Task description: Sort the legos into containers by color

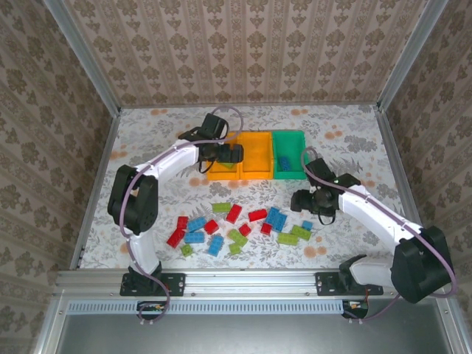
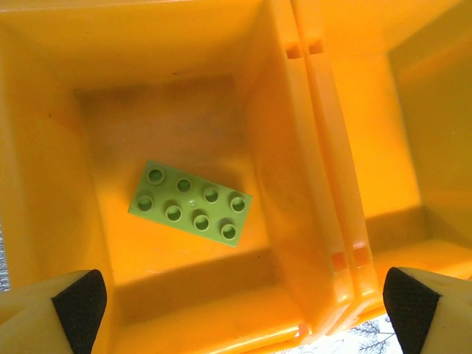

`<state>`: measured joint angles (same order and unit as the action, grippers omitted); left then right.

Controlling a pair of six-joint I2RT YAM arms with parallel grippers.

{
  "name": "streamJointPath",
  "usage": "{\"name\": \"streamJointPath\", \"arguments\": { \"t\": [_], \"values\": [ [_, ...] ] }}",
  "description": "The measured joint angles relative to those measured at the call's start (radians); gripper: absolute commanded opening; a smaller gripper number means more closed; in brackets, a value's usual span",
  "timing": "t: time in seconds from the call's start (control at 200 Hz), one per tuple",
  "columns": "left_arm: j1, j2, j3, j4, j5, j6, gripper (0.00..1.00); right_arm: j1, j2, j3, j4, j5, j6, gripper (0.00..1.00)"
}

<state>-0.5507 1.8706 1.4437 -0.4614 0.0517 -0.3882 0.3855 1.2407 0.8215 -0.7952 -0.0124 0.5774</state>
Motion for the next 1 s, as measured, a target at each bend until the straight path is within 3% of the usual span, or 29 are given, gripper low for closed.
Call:
{"name": "streamJointPath", "arguments": {
  "t": [0.195,0.46,0.815,1.0],
  "values": [
    [-0.014,-0.021,-0.025,0.021,0.001,0.011,1.00,0.002,-0.039,-0.042,-0.103,0.000,0.109,0.75],
    [-0.032,-0.047,-0.068,0.059,-0.003,0.038,1.00,0.019,-0.098,-0.143,-0.084,-0.027,0.235,0.73],
    [-0.032,-0.086,-0.109,0.071,-0.021,0.046,1.00,0.036,-0.056,-0.146,0.010,-0.048,0.267,0.73],
    [-0.032,-0.097,-0.109,0.073,-0.026,0.049,1.00,0.037,0.011,-0.146,0.041,-0.048,0.261,0.64]
  ]
}}
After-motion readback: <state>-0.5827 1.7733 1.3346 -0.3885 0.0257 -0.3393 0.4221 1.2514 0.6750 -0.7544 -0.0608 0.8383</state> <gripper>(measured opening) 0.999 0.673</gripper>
